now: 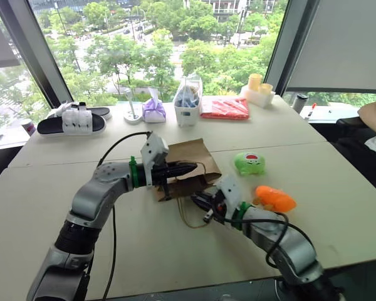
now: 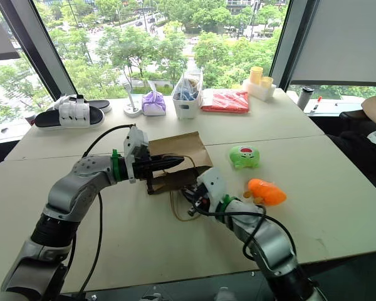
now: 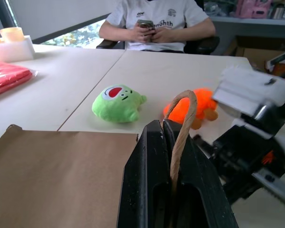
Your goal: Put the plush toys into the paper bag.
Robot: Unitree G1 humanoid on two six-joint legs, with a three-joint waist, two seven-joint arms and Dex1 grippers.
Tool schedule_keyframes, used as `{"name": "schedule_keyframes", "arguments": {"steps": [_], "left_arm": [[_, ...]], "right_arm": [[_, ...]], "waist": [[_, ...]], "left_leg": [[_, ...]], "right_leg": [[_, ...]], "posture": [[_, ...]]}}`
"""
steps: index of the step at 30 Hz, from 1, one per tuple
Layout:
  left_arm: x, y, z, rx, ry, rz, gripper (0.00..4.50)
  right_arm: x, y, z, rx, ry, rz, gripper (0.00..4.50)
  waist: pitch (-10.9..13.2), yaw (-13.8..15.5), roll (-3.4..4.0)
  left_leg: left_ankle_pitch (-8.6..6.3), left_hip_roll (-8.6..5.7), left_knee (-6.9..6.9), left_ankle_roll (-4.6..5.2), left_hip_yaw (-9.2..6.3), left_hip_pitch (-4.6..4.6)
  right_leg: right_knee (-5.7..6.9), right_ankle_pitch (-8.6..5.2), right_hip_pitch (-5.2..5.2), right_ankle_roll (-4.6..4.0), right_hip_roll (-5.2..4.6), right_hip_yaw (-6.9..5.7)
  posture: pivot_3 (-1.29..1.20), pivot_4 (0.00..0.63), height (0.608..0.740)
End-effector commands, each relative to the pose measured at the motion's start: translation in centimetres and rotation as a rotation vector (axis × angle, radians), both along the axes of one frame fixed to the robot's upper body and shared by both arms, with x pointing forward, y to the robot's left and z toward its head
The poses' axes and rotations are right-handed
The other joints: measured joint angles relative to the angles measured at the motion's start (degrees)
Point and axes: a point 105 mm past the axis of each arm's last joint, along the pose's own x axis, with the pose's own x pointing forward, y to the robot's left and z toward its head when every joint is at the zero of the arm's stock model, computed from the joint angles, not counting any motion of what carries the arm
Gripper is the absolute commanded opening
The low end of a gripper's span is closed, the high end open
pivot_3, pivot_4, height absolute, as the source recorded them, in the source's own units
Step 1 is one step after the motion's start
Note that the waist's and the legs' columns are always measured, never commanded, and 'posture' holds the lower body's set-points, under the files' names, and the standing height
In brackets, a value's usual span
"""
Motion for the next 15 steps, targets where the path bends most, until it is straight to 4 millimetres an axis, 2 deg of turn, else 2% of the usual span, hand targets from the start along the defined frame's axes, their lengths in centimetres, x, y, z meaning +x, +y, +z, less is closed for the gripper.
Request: {"name": "schedule_keyframes", "arguments": {"steps": [1, 4, 7, 11, 15], "left_arm": [[-1.1, -0.3, 2.7, -0.086, -0.024, -0.01, 0.0], [-1.0, -0.4, 4.3, -0.151, -0.001, 0.009, 0.0], [0.0, 0.1, 7.2, -0.295, 0.004, 0.092, 0.0], [0.9, 0.9, 10.7, -0.432, -0.001, 0.168, 0.0], [0.9, 1.6, 12.7, -0.49, -0.001, 0.18, 0.0]], "right_arm": [[2.0, 1.7, 0.1, -0.028, -0.05, -0.025, 0.1], [3.5, 2.7, -0.6, -0.083, -0.086, -0.04, 0.1], [4.3, 3.4, -1.8, -0.119, -0.095, -0.031, 0.1], [4.9, 3.0, -3.3, -0.198, -0.109, -0.034, 0.1], [4.8, 2.5, -4.3, -0.216, -0.088, -0.035, 0.1]], "waist": [[0.0, 0.04, 0.0], [0.0, 0.02, 0.0], [0.0, 0.16, 0.0], [0.0, -0.07, 0.0], [0.0, -0.22, 0.0]], "left_leg": [[0.01, 0.0, 0.0, -0.01, 0.0, 0.0], [0.01, 0.0, -0.03, -0.03, -0.01, 0.01], [0.04, -0.01, -0.03, -0.08, -0.02, -0.01], [0.18, -0.01, -0.05, -0.34, -0.02, 0.0], [0.23, -0.01, -0.07, -0.42, -0.02, 0.02]], "right_leg": [[0.0, 0.01, 0.0, -0.01, 0.0, 0.0], [0.02, 0.01, -0.02, -0.02, 0.0, 0.0], [0.01, 0.01, -0.03, -0.02, 0.0, 0.0], [0.01, 0.02, -0.03, -0.02, 0.0, 0.0], [0.02, 0.02, -0.04, -0.02, 0.01, -0.01]], "posture": [[0.0, 0.15, 0.74], [0.0, 0.15, 0.74], [0.0, 0.15, 0.74], [0.0, 0.15, 0.74], [0.0, 0.15, 0.74]]}}
